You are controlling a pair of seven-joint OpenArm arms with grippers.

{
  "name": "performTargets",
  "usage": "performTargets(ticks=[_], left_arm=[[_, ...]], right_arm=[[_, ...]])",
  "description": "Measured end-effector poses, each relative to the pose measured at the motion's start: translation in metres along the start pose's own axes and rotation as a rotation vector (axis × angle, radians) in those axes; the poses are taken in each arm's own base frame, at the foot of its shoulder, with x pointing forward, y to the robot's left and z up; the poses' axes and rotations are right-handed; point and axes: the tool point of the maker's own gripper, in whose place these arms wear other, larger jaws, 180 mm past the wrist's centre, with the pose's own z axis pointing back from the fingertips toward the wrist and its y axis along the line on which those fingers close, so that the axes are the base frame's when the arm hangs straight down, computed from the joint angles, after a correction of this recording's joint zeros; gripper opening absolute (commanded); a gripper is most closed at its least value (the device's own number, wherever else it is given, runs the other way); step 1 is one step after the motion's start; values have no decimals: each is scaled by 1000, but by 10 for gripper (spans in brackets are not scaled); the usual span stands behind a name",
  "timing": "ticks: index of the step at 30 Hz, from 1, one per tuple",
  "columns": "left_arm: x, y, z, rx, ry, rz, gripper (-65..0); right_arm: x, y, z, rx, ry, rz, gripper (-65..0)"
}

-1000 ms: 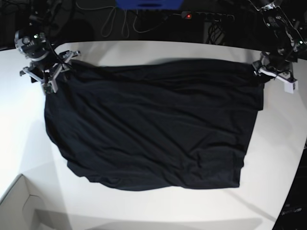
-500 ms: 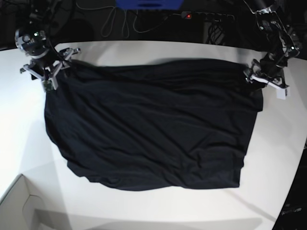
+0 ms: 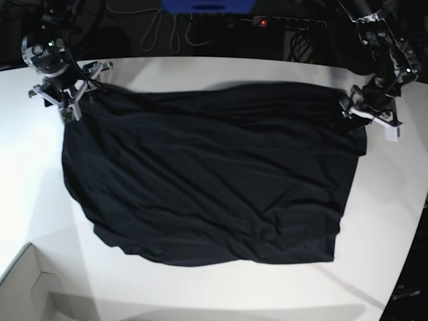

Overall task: Layout the t-shirt on the table in an organized manner, then fold the t-shirt properly
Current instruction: 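Pull the shirt edge with both grippers to straighten it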

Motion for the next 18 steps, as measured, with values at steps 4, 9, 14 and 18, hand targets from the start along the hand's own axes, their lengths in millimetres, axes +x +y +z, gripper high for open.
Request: performTargets(ticks=[4,9,14,18], left_arm=[[3,-2,-3,-6,-3,3,-234],[9,-4,-6,-8,-6,-3,-290],[14,-7,-11,-16,-12,-1,-519],[7,-4,-17,-20,8,29,-650]], right_arm=[[0,0,0,0,1,1,-298],[-3,1,1,2,5,1,-295],[-10,5,2,13,26,8,-295],[-7,4,2,11,16,8,-295]])
